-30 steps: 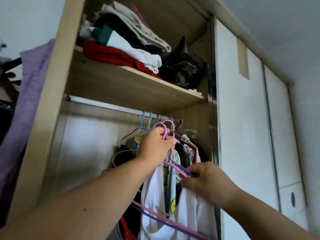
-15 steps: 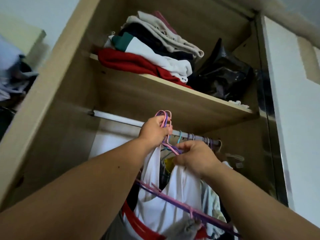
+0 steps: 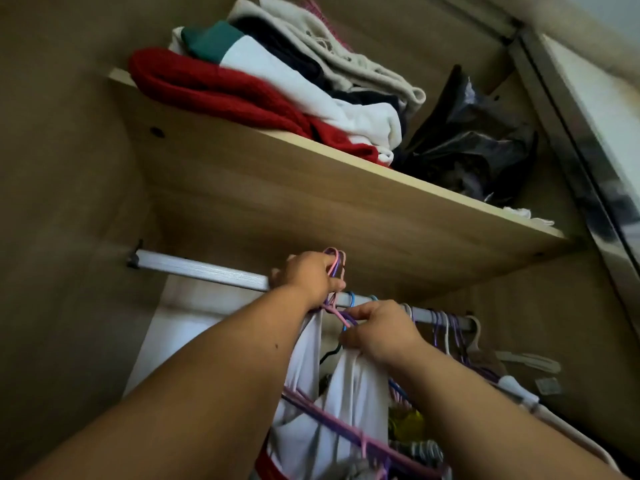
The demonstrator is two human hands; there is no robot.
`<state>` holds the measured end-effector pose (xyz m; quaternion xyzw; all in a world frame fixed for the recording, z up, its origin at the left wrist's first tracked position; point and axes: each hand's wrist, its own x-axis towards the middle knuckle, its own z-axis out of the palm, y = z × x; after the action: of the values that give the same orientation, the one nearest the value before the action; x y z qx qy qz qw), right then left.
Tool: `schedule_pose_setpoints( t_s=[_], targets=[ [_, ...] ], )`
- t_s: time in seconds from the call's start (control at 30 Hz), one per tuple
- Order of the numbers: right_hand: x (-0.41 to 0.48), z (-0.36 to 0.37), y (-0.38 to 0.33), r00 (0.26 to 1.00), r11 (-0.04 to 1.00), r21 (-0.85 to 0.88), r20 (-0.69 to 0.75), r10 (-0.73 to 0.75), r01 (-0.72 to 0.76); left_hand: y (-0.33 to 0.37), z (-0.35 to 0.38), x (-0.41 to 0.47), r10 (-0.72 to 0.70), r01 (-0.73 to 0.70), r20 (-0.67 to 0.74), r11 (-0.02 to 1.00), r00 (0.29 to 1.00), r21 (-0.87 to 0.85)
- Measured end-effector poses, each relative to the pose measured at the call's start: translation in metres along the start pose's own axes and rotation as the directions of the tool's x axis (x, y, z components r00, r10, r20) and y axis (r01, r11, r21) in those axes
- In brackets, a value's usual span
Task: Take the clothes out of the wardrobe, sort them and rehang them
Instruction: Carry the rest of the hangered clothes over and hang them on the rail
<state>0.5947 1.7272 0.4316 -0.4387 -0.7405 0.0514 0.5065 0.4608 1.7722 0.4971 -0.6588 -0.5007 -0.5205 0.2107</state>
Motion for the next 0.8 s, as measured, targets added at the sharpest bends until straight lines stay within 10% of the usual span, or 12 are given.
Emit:
schedule_pose_setpoints(
  t_s=[0.2, 0.57, 0.8],
  targets=[
    [0.012, 0.028, 0.016, 0.996, 0.994, -0.110, 0.089, 0.023, -0.014, -0.037, 0.017, -0.004, 0.038, -0.010, -0.130, 0.978, 0.991, 0.209],
    [-0.004, 0.030, 0.030, 0.991, 0.990, -0.100, 0.081, 0.104, -0.096, -0.041, 0.010, -0.010, 0.080, -0.114, 0.087, 0.840, 0.993, 0.530],
    [-0.050, -0.006, 0.029, 0.988, 0.997, -0.078, 0.152, 0.026, -0.014, -0.026, 0.010, -0.064, 0.027, -0.053, 0.091, 0.955, 0.996, 0.293]
  ],
)
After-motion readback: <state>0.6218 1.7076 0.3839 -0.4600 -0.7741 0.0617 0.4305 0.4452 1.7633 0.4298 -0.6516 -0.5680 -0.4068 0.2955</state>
